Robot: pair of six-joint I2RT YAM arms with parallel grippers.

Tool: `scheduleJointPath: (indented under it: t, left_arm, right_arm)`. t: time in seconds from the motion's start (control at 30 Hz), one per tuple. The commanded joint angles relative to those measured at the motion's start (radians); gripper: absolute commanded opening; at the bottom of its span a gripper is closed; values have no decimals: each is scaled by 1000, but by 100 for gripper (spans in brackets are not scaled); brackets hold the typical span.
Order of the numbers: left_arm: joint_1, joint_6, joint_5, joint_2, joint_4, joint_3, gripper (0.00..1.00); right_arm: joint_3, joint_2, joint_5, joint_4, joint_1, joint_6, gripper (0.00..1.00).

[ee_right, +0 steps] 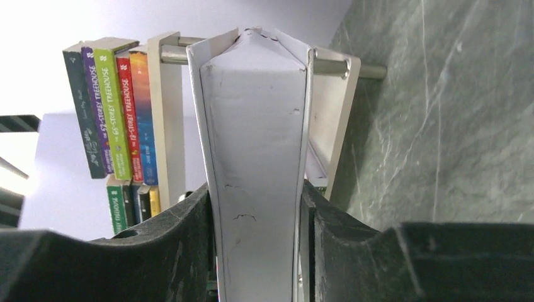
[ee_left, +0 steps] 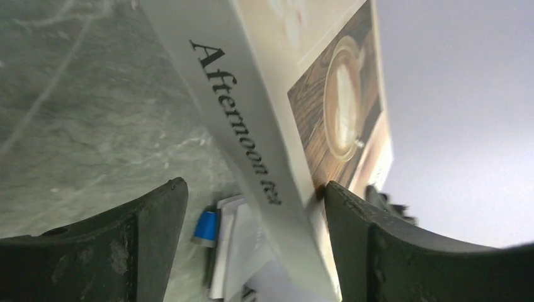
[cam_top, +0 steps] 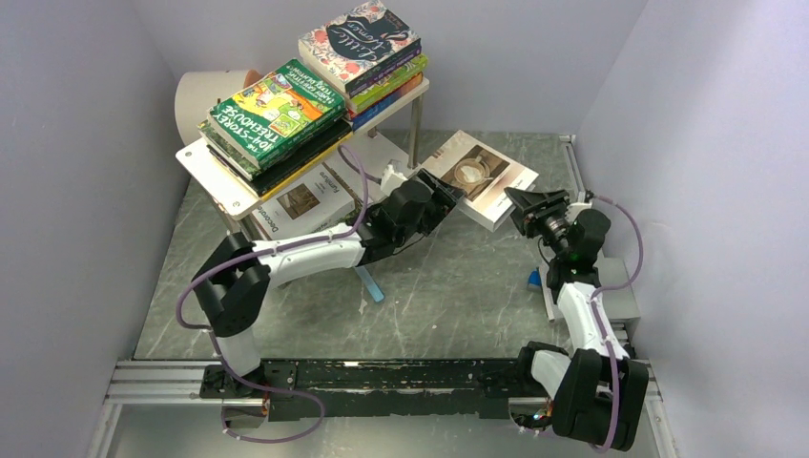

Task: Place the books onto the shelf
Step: Pick up the book from the center of the board, then place the book on the shelf.

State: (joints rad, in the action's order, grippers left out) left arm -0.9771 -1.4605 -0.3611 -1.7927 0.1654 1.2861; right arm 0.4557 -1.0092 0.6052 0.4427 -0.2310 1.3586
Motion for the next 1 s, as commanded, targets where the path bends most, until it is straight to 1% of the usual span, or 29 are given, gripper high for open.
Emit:
scheduleJointPath:
  t: [0.0, 0.13, 0.17, 0.23, 0.3, 0.37, 0.43, 0.6, 0.67, 0.73, 0.83, 0.9, 0.97]
  left_arm:
    - [-2, 252, 1, 66, -194, 53, 83]
    - [-12, 418, -48, 96, -363, 121, 83]
    - [-18, 482, -66, 119, -352, 107, 83]
    - [-21, 538, -69, 170, -354, 81, 82]
    - [-24, 643, -41, 233, -322, 74, 81]
    - [-30, 734, -7, 273, -329, 97, 81]
    - [-33, 819, 23, 301, -354, 139, 81]
    - [-32, 1024, 163, 345, -399, 270, 80]
    - [-34, 1078, 188, 346, -458, 350, 80]
    - [-32, 1124, 175, 339, -538, 448, 81]
    - [-32, 1166, 124, 333, -662, 589, 81]
    - [-32, 1192, 83, 345, -716, 651, 81]
    - [-33, 1200, 20, 368, -755, 697, 81]
  right_arm:
    - [106, -19, -20, 23, -14, -155, 22]
    - [133, -61, 33, 32, -14, -203, 18]
    - [138, -74, 54, 33, -14, -209, 17]
    - [146, -100, 94, 34, -15, -214, 16]
    - [154, -120, 135, 39, -14, -212, 14]
    - [156, -129, 175, 53, -14, -206, 14]
    - [157, -129, 206, 50, -13, -202, 14]
    - [156, -144, 281, 131, 23, -129, 15]
    - [174, -153, 280, 133, 70, -128, 15]
    - [198, -185, 271, 133, 130, -128, 16]
    - [237, -245, 267, 194, 218, -91, 16]
    - [273, -292, 262, 242, 289, -65, 16]
    - [329, -344, 257, 239, 353, -66, 16]
